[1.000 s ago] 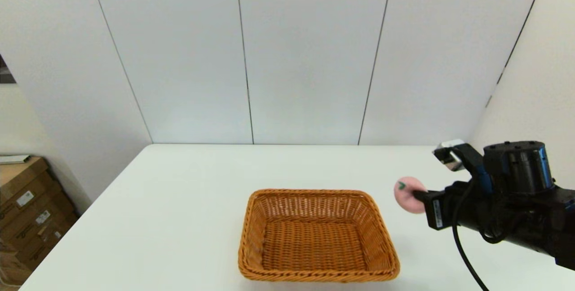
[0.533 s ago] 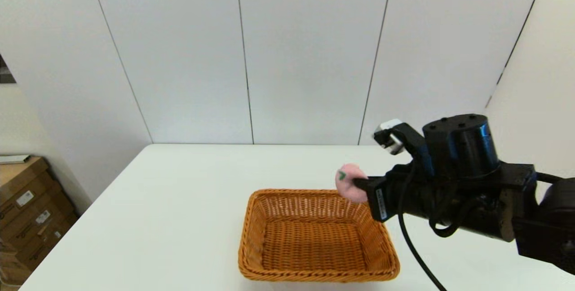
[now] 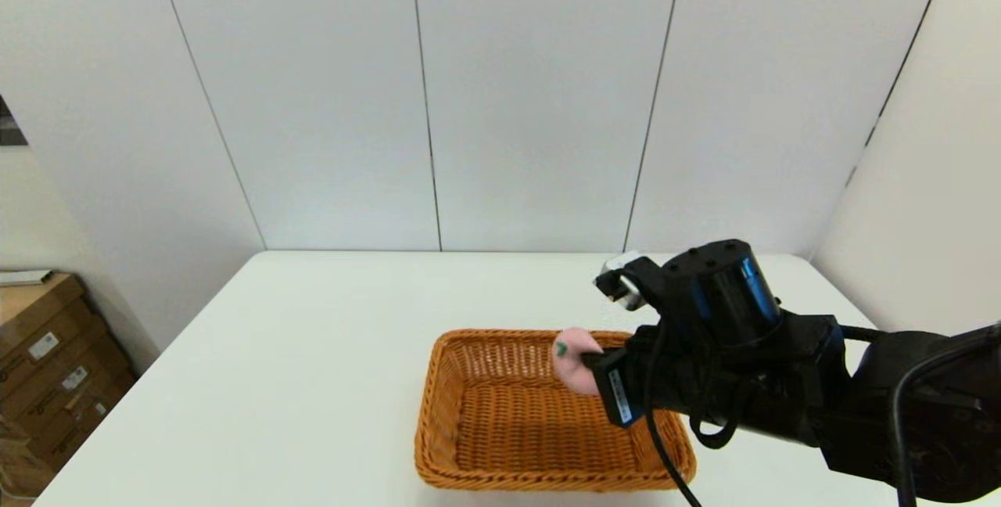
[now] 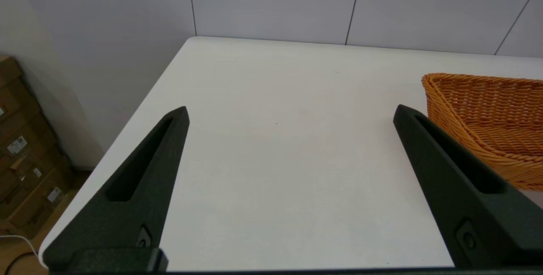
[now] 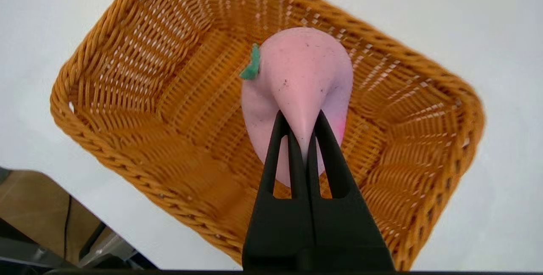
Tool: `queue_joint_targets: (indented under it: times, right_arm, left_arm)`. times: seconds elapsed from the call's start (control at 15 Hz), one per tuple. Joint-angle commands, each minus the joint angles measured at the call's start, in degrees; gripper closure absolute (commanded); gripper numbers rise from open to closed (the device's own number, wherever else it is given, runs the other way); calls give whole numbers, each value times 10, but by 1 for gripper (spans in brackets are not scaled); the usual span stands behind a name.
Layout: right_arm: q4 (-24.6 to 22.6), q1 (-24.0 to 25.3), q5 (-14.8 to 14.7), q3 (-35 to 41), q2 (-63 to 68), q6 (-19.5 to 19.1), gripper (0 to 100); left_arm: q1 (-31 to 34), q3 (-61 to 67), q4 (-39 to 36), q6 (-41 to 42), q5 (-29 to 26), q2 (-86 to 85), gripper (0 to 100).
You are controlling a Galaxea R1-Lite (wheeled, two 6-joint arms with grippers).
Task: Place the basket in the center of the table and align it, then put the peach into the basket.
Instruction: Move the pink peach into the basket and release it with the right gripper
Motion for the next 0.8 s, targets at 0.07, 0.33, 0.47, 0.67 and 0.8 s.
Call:
queue_joint_targets:
  times: [0.07, 0.33, 0.47, 0.67, 0.8]
  right_arm:
    - [-9, 16, -32, 9, 24, -2, 100]
    - [-11, 26, -43, 0, 24, 4, 0]
    - [-11, 9, -45, -7, 6, 4, 0]
    - [1, -37, -41, -34, -58, 3, 0]
    - [26, -69, -47, -42, -109, 1, 0]
  left_arm:
    - [0, 0, 0, 0, 0, 0, 0]
    - [0, 0, 0, 0, 0, 0, 0]
    - [0, 0, 0, 0, 0, 0, 0]
    - [0, 0, 0, 0, 0, 0, 0]
    - [0, 0, 0, 0, 0, 0, 0]
